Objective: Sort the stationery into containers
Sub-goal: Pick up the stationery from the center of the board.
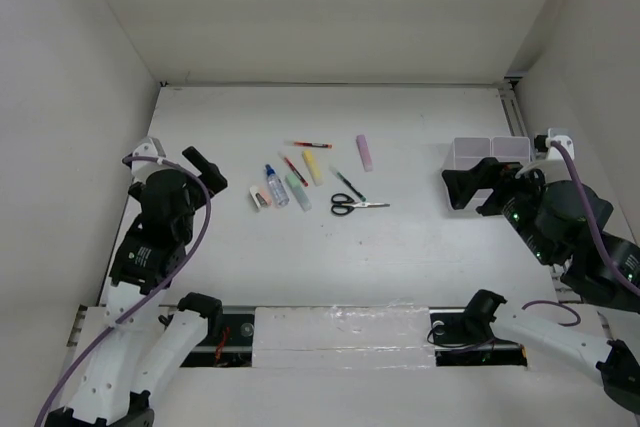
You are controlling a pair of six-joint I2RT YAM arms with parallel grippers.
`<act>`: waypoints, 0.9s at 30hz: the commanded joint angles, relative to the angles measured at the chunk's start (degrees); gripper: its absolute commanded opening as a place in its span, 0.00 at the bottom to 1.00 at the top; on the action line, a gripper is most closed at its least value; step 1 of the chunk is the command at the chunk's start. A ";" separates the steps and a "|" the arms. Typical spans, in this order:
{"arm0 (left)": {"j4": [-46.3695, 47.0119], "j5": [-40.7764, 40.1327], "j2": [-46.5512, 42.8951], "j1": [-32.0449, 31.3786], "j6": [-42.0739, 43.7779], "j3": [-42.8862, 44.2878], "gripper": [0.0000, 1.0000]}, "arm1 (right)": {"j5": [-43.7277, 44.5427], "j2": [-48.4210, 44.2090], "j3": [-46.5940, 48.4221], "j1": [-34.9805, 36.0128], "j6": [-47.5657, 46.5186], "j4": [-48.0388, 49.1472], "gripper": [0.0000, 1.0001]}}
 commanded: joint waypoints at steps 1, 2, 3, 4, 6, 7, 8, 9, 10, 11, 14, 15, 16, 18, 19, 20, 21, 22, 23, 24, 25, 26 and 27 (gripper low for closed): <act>1.82 0.17 0.47 0.01 0.39 -0.14 1.00 | 0.60 0.45 1.28 0.20 0.22 0.05 1.00; 1.82 0.17 0.47 0.01 0.39 -0.14 1.00 | 0.60 0.45 1.28 0.20 0.22 0.05 1.00; 1.82 -0.44 0.47 0.01 -0.13 -0.14 1.00 | -0.01 -0.07 1.28 0.20 0.22 0.05 1.00; 1.82 -0.44 0.47 0.01 -0.13 -0.14 1.00 | -0.02 -0.07 1.28 0.20 0.22 0.05 1.00; 1.82 -0.97 0.47 0.01 -0.13 -0.14 1.00 | -0.02 -0.07 1.28 0.20 -0.30 0.57 1.00; 1.82 -0.97 0.47 0.01 -0.65 -0.14 1.00 | -0.02 -0.07 0.76 0.20 -0.30 0.58 1.00; 1.82 -0.97 0.47 0.01 -0.66 -0.14 1.00 | -0.02 -0.07 0.76 0.20 -0.30 0.58 1.00; 1.82 -0.97 0.47 0.01 -0.66 -0.14 1.00 | -0.54 -0.07 0.76 0.20 -0.30 0.58 1.00; 1.82 -0.36 1.51 0.01 -0.14 -0.14 1.00 | -0.55 0.54 0.76 0.20 -0.30 0.58 1.00; 1.82 0.60 2.40 0.01 -0.13 -0.14 1.00 | -0.55 0.54 0.76 0.20 -0.30 0.58 1.00; 3.22 7.45 9.33 0.01 -1.44 1.26 1.00 | -2.03 1.77 0.76 0.20 -0.30 1.10 1.00; 4.53 10.42 11.78 0.01 -2.32 1.26 1.00 | -2.56 2.38 0.15 0.20 -0.30 1.10 1.00; 6.37 15.24 14.24 -0.77 -3.03 0.13 1.00 | -2.57 2.39 -0.47 0.20 -0.30 1.63 1.00; 10.23 14.50 21.89 -7.08 -7.24 0.12 1.00 | -3.27 2.92 -1.08 0.20 -0.30 2.42 1.00; 10.86 13.10 24.35 -9.80 -8.64 0.12 1.00 | -3.79 2.92 -1.70 0.20 -0.30 3.20 1.00; 10.87 6.91 29.16 -16.09 -10.40 1.17 1.00 | -4.32 3.44 -1.71 0.20 -0.30 3.21 1.00; 9.74 4.24 31.73 -18.77 -13.03 4.22 1.00 | -4.32 3.44 -1.71 0.20 -0.30 3.21 1.00; 8.68 2.39 34.11 -20.71 -14.36 5.99 1.00 | -4.85 3.96 -1.71 0.20 -0.30 3.21 1.00; 7.46 0.63 36.48 -22.21 -15.68 7.75 1.00 | -4.85 4.49 -1.71 0.20 -0.30 3.21 1.00; 6.57 0.09 40.25 -22.22 -16.99 10.03 1.00 | -5.46 4.50 -2.23 0.20 -0.30 3.21 1.00; 6.56 -0.53 41.50 -22.92 -18.14 10.05 1.00 | -5.47 4.50 -2.23 0.20 -0.30 3.73 1.00; 5.95 -1.58 42.56 -23.45 -20.59 10.75 1.00 | -5.99 4.50 -2.23 0.20 -0.30 3.74 1.00; 5.95 -3.50 43.96 -24.06 -21.83 10.76 1.00 | -5.99 4.50 -2.93 0.20 -0.30 3.74 1.00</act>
